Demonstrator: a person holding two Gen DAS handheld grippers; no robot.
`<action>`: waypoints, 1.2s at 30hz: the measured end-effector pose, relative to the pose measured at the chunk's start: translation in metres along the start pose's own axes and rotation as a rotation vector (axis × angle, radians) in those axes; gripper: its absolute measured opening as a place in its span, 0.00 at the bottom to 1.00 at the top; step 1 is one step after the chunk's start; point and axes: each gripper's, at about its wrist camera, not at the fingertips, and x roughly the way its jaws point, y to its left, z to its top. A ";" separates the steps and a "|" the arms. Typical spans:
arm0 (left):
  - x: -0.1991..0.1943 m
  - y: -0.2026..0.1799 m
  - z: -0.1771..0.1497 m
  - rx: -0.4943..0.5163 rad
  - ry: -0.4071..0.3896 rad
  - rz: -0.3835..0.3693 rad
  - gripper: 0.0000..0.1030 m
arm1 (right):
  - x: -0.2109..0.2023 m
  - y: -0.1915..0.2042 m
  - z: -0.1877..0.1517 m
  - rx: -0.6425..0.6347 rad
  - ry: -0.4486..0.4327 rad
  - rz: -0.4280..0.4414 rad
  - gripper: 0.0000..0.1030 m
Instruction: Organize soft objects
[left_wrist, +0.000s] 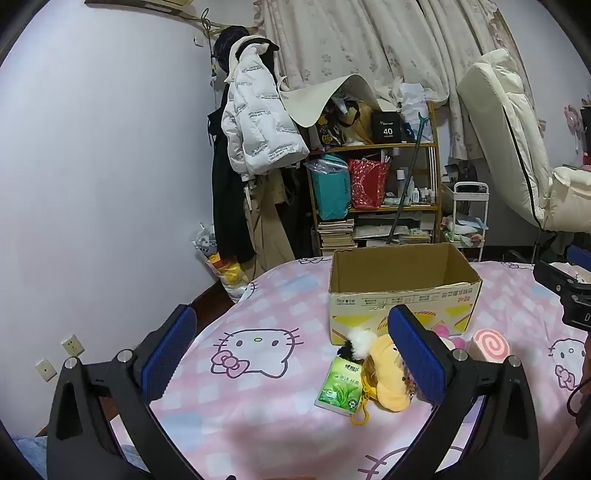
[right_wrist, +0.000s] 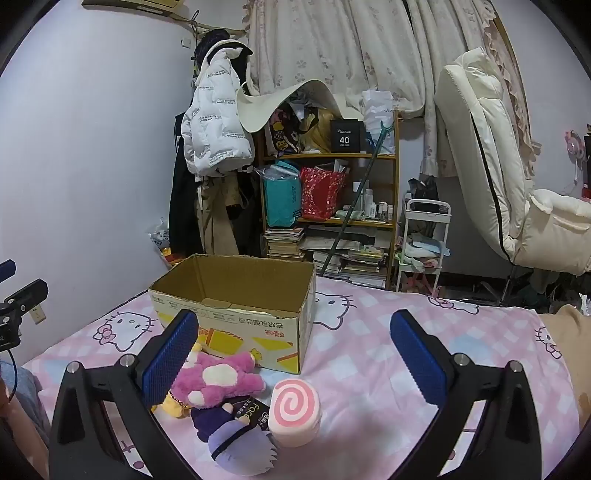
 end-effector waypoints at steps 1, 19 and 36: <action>0.000 0.000 0.000 0.003 0.001 0.000 0.99 | 0.000 0.000 0.000 0.001 0.000 -0.001 1.00; 0.004 -0.009 -0.004 0.024 0.025 -0.019 0.99 | 0.000 0.000 -0.001 0.005 0.008 0.004 1.00; 0.005 -0.008 -0.004 0.028 0.027 -0.011 0.99 | 0.001 0.000 -0.002 0.007 0.010 0.005 1.00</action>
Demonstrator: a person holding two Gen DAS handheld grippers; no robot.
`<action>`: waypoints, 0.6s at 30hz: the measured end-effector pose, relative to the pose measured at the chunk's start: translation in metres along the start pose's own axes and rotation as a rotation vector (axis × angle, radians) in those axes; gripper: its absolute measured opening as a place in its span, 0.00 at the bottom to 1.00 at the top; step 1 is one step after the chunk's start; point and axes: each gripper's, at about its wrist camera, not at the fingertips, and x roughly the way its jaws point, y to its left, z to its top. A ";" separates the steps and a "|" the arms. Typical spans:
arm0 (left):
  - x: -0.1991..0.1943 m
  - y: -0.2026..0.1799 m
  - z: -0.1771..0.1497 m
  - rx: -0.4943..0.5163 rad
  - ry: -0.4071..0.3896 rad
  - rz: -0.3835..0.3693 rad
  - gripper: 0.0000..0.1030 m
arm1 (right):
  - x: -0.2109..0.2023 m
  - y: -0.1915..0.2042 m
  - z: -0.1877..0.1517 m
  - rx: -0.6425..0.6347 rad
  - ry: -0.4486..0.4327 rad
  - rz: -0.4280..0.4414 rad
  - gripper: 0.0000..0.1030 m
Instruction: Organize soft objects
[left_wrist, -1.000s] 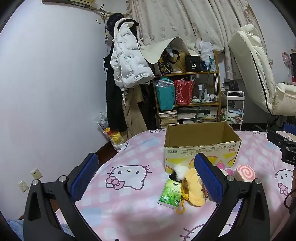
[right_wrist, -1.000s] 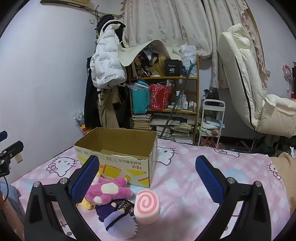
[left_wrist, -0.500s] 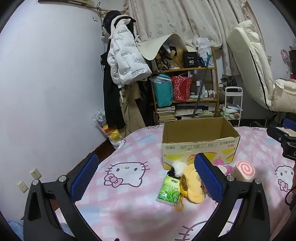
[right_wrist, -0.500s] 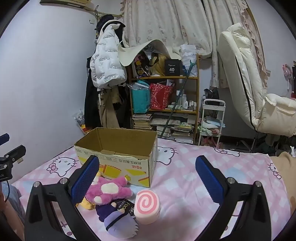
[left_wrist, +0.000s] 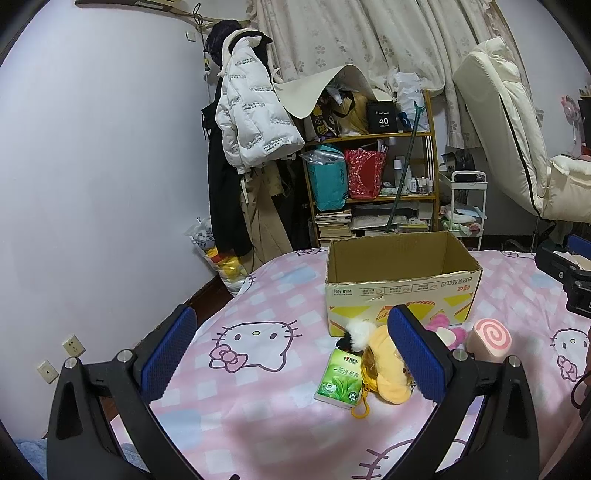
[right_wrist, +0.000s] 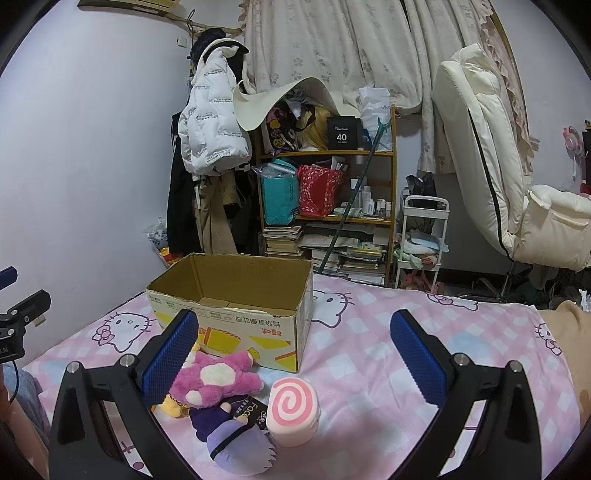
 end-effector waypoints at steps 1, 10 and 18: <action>0.000 0.000 0.000 0.000 -0.003 0.001 0.99 | 0.000 0.000 0.000 0.001 -0.001 -0.001 1.00; 0.000 0.001 -0.001 -0.002 -0.009 0.002 0.99 | 0.001 0.000 -0.001 0.001 0.000 0.000 1.00; 0.000 0.002 -0.002 -0.002 -0.011 0.008 0.99 | 0.001 0.000 -0.001 0.003 0.001 -0.001 1.00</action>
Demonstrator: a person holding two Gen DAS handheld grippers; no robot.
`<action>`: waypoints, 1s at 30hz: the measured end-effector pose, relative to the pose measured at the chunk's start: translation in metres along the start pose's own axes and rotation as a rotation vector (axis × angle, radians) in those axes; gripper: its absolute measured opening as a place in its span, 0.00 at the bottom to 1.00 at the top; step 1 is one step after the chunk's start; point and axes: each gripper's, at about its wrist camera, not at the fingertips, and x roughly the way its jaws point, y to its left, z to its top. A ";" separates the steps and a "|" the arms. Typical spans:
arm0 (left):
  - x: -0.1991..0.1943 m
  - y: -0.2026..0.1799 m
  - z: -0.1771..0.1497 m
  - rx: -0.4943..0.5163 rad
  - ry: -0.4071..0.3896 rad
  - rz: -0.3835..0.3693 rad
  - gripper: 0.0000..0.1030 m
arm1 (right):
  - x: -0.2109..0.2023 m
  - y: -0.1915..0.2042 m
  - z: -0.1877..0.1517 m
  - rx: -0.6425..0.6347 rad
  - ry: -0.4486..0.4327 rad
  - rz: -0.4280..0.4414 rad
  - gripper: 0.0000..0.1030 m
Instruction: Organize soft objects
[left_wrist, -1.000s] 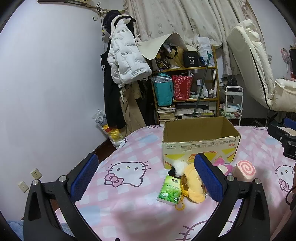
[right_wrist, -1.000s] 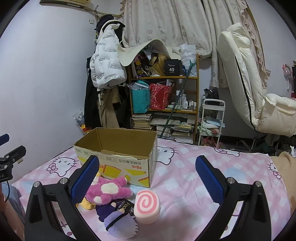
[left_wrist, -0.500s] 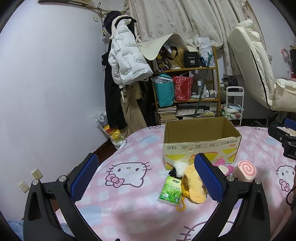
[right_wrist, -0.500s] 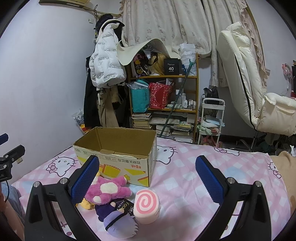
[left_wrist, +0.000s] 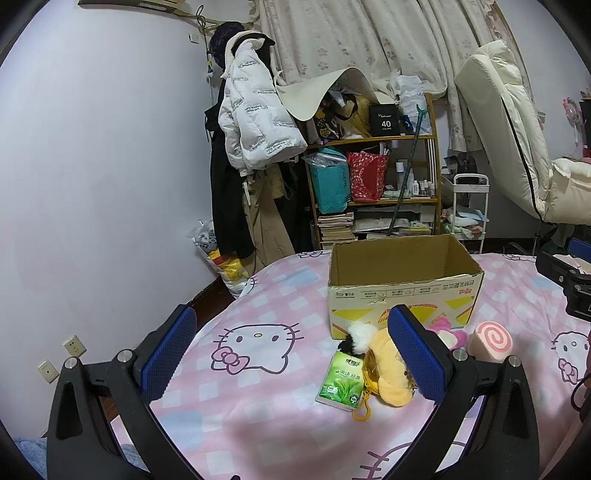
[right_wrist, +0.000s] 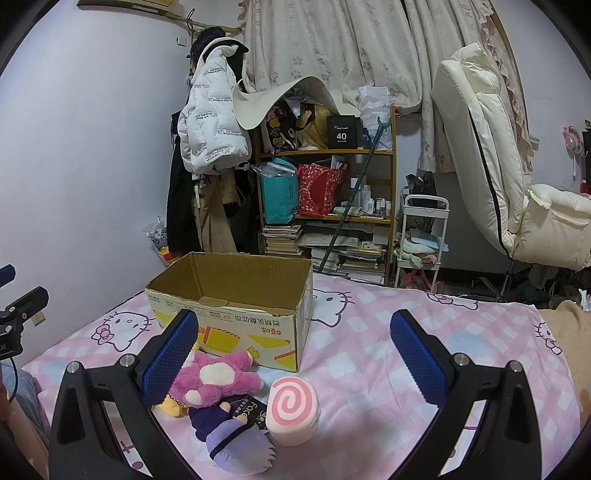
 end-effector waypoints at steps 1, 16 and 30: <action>0.000 0.000 0.000 0.000 -0.001 0.001 0.99 | -0.001 0.000 0.000 0.000 -0.001 0.001 1.00; -0.002 0.001 0.002 -0.004 -0.005 0.003 0.99 | -0.003 -0.001 0.001 0.003 -0.006 0.005 1.00; -0.004 0.002 0.004 -0.007 -0.009 0.004 0.99 | -0.002 0.000 0.003 0.003 -0.004 0.005 1.00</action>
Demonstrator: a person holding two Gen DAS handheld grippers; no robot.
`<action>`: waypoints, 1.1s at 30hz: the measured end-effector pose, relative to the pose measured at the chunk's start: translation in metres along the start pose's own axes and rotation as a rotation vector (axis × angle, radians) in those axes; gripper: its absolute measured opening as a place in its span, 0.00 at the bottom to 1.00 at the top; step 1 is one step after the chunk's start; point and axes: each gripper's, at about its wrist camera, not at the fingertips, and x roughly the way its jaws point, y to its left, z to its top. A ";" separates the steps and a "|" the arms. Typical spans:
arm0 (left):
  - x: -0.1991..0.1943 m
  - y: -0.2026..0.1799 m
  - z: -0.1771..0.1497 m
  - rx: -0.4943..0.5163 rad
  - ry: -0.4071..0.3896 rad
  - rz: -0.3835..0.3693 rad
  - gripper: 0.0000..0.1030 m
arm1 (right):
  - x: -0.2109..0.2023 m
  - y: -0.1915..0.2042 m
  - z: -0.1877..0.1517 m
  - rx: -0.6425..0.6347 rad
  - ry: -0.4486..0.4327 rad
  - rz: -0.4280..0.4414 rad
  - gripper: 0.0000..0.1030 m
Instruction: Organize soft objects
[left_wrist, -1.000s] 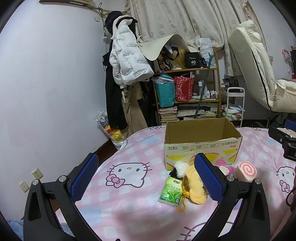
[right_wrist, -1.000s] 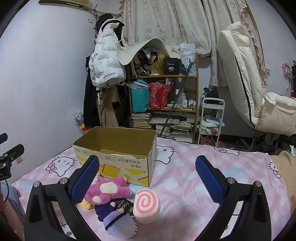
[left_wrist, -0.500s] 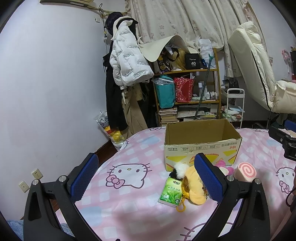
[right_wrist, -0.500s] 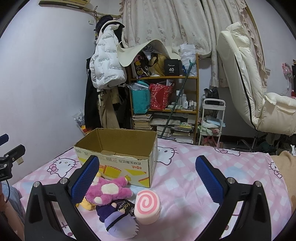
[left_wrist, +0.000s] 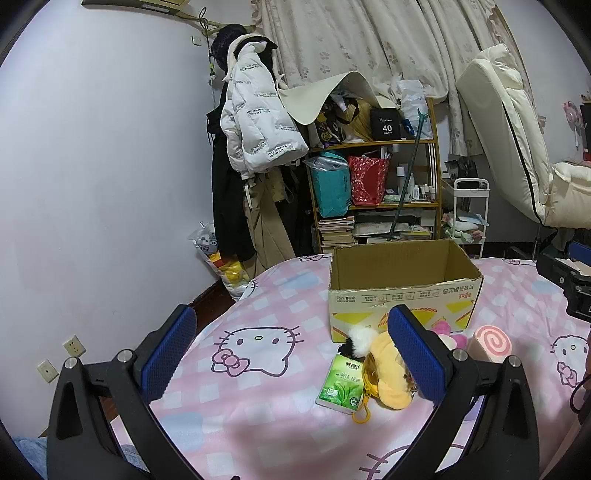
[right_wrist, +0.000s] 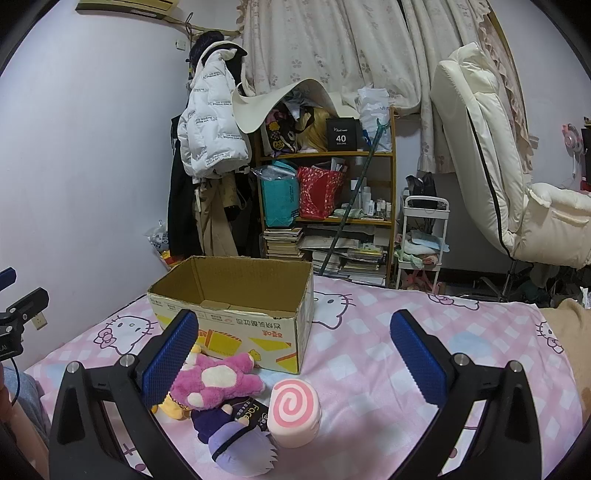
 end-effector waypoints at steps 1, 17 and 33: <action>0.000 0.000 0.000 0.000 -0.001 0.000 0.99 | 0.001 0.000 0.000 0.001 0.001 0.002 1.00; 0.002 -0.001 -0.001 0.002 0.017 -0.007 0.99 | -0.001 -0.004 0.003 0.001 0.017 -0.003 1.00; 0.038 -0.013 -0.009 0.055 0.141 -0.020 0.99 | 0.031 -0.001 -0.008 0.013 0.101 0.003 1.00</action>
